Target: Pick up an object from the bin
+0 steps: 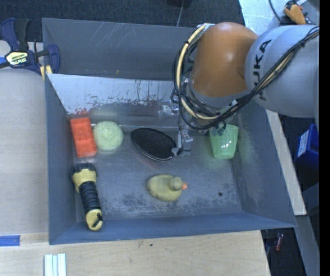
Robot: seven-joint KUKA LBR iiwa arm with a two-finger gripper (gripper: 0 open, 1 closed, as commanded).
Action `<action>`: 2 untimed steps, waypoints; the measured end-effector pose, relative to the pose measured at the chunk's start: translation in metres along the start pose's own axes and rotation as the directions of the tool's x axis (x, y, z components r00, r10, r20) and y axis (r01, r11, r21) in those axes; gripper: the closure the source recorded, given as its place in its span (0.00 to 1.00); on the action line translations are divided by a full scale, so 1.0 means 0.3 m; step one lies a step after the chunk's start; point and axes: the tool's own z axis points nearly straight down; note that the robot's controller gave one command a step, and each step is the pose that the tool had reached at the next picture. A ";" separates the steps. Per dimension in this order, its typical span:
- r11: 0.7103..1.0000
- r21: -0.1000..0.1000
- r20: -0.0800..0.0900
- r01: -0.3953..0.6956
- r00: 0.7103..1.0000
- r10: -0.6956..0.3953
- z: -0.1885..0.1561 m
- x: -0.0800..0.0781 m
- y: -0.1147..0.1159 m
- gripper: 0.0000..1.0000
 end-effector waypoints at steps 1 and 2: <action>0.978 -0.001 -0.011 -0.211 0.978 0.211 0.168 0.009 0.028 0.00; 0.966 -0.001 0.006 -0.258 0.966 0.258 0.260 0.043 0.007 0.00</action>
Offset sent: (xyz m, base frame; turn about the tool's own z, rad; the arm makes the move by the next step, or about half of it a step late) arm -0.0142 -0.0005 -0.0800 0.2610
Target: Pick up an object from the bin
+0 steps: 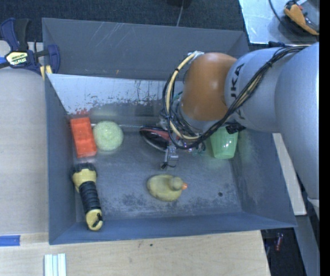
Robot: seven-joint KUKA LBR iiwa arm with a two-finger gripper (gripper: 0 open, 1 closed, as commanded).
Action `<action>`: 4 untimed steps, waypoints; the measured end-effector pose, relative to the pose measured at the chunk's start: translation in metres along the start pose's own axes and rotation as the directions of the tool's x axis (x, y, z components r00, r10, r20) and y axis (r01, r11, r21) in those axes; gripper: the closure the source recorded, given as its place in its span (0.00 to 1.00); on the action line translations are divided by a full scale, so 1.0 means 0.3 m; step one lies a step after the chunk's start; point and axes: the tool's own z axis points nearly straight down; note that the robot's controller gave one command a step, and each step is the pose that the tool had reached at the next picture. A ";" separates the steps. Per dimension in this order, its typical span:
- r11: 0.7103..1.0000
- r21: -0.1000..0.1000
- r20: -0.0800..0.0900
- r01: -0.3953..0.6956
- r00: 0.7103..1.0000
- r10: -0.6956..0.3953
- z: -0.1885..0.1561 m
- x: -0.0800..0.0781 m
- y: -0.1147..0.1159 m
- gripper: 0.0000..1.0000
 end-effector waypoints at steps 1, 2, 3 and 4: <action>1.000 -0.001 -0.001 -0.024 1.000 0.024 0.002 -0.044 0.059 1.00; 1.000 -0.001 -0.001 -0.024 1.000 0.024 0.002 -0.044 0.059 1.00; 1.000 0.000 -0.010 -0.023 1.000 0.023 -0.041 -0.034 0.057 1.00; 1.000 -0.001 -0.001 -0.023 1.000 0.023 -0.132 -0.044 0.057 1.00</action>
Offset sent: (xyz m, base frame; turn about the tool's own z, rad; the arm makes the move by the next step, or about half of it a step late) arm 0.0000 0.0000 0.0000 0.0000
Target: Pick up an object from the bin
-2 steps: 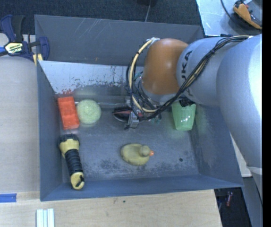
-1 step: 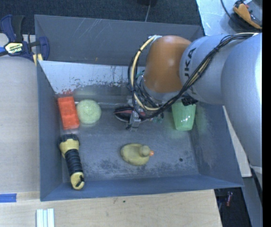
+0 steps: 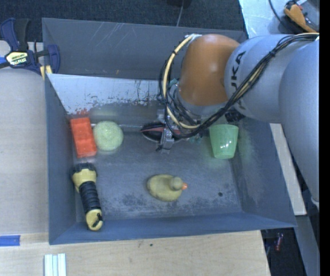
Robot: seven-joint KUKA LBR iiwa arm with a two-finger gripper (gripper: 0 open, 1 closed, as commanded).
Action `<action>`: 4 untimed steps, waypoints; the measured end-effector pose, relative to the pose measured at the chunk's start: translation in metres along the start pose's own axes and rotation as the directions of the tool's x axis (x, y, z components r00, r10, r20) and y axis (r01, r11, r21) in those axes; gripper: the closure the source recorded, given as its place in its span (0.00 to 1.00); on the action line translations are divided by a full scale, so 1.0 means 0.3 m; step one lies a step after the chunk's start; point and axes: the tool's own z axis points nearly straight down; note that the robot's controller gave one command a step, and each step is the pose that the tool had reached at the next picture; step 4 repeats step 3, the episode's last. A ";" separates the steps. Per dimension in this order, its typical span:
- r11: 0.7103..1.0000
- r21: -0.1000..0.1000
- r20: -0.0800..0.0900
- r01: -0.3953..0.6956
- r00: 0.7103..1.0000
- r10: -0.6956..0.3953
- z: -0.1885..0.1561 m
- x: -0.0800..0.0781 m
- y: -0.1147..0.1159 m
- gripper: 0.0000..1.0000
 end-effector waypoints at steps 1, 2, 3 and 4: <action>1.000 0.000 -0.004 0.000 1.000 0.000 -0.083 0.002 0.000 1.00; 1.000 0.000 -0.001 0.001 1.000 -0.001 -0.161 -0.001 0.000 1.00; 1.000 -0.001 0.001 0.001 1.000 -0.001 -0.247 -0.004 0.000 1.00; 1.000 -0.001 0.001 0.001 1.000 -0.001 -0.247 -0.004 0.000 1.00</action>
Offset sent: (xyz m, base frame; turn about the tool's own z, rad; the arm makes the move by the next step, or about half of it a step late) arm -0.0011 0.0000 0.0523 -0.0002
